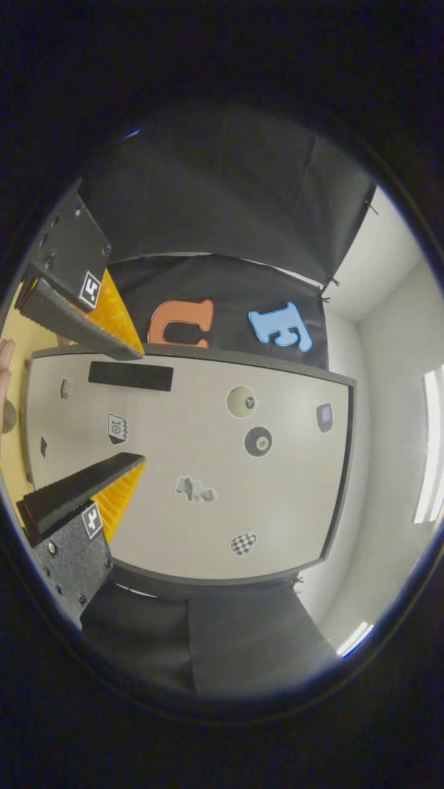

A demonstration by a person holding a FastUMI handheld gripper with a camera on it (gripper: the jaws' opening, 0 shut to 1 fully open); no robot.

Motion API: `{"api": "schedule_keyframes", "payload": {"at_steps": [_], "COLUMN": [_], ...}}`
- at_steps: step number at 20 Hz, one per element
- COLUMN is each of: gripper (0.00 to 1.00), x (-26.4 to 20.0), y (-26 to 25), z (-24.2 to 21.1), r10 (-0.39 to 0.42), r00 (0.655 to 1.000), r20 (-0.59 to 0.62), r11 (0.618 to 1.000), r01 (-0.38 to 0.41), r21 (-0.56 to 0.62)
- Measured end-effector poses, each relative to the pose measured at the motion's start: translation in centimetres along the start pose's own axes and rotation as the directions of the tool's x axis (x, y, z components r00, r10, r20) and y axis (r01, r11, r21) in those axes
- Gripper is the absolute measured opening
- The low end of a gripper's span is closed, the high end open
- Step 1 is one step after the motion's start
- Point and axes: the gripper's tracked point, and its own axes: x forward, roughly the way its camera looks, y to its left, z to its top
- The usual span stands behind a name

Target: Open the shoe cabinet door, grab the shoes and put them into the shoe cabinet, then close the shoe cabinet door.

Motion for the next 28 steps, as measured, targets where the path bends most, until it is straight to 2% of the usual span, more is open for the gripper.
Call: {"api": "schedule_keyframes", "payload": {"at_steps": [5,9,10,13,17,19,24,28], "gripper": [0.97,0.92,0.83,0.67,0.46,0.35,0.35,0.34], "x": [3.8,6.7,7.5,8.5,8.7,8.4,6.9,5.0], "y": [1.4,0.9,1.3,2.7,2.3,2.2,2.2,2.3], "z": [-0.5,-3.1,-3.7,-5.3,-5.6,-5.8,-6.0,-5.7], "r10": [-0.04,-0.055,-0.029,0.041,-0.013,-0.007,0.044,0.123], "r00": [0.999,0.99,0.988,0.981,0.989,0.988,0.982,0.971], "r20": [-0.032,-0.128,-0.149,-0.19,-0.146,-0.152,-0.184,-0.207], "r11": [0.999,0.995,0.992,0.983,0.997,0.997,0.993,0.987], "r01": [0.041,0.065,0.047,-0.006,0.024,0.018,-0.022,-0.098], "r21": [0.018,0.081,0.114,0.184,0.074,0.076,0.119,0.126]}}
